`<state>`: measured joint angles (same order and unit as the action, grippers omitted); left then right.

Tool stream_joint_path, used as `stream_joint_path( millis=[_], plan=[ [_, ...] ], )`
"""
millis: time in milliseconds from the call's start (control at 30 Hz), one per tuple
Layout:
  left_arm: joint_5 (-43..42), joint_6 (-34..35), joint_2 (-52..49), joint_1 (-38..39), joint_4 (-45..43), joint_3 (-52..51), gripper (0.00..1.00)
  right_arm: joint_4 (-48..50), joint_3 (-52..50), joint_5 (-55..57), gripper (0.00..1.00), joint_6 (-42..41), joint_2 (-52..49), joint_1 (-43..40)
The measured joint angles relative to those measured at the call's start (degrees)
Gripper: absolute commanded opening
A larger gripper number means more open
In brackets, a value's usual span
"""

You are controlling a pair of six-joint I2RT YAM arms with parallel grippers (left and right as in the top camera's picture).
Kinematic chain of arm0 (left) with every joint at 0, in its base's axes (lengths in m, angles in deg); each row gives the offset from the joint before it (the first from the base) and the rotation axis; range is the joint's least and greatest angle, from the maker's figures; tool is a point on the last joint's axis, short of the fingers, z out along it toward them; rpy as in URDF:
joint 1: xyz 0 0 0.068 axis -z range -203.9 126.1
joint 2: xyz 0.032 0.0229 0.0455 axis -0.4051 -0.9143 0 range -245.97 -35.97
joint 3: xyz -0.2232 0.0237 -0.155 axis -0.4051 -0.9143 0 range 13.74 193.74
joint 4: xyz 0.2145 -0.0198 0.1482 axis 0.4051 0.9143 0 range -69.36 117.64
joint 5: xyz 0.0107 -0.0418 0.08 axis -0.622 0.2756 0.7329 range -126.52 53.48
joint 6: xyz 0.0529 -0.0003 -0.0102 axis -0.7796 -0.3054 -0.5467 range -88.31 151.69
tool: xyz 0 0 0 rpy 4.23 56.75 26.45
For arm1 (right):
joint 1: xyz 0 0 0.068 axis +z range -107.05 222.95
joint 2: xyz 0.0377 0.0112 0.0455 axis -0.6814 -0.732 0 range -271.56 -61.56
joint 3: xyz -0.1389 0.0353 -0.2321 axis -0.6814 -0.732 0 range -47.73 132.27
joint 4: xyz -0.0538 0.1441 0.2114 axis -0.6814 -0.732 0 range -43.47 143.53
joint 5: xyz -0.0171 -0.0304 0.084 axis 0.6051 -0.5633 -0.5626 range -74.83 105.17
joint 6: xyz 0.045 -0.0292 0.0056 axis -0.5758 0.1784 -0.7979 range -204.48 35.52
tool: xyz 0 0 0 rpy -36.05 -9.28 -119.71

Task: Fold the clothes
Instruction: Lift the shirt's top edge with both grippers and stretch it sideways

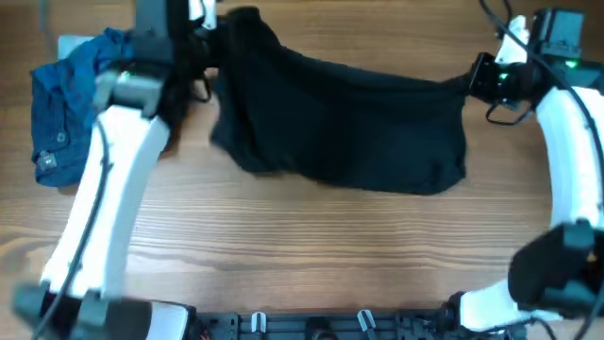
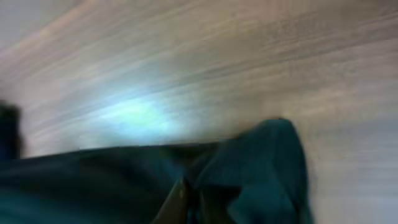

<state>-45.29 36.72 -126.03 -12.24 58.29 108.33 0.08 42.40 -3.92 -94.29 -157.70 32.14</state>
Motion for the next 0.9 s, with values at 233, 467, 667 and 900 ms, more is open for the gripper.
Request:
stream_joint_path(
  millis=[233, 467, 667, 900],
  plan=[
    [7.1, 0.0, 12.4, 0.0, 7.7, -0.2, 0.04, -10.1, 6.9, -0.4, 0.04, 1.4, 18.5, -5.2],
    [10.7, 0.0, 31.3, 0.0, 9.2, -0.2, 0.04, -15.0, 6.9, -1.4, 0.04, 2.4, 31.5, -7.5],
    [10.9, 0.3, 39.2, 0.0, 9.4, -0.2, 0.04, -20.3, 13.5, -0.3, 0.04, 2.6, 36.7, -7.5],
    [12.3, 0.5, 26.9, 0.0, 9.4, -0.1, 0.04, -20.6, 15.9, 3.1, 0.04, 2.6, 28.5, -7.5]
  ],
)
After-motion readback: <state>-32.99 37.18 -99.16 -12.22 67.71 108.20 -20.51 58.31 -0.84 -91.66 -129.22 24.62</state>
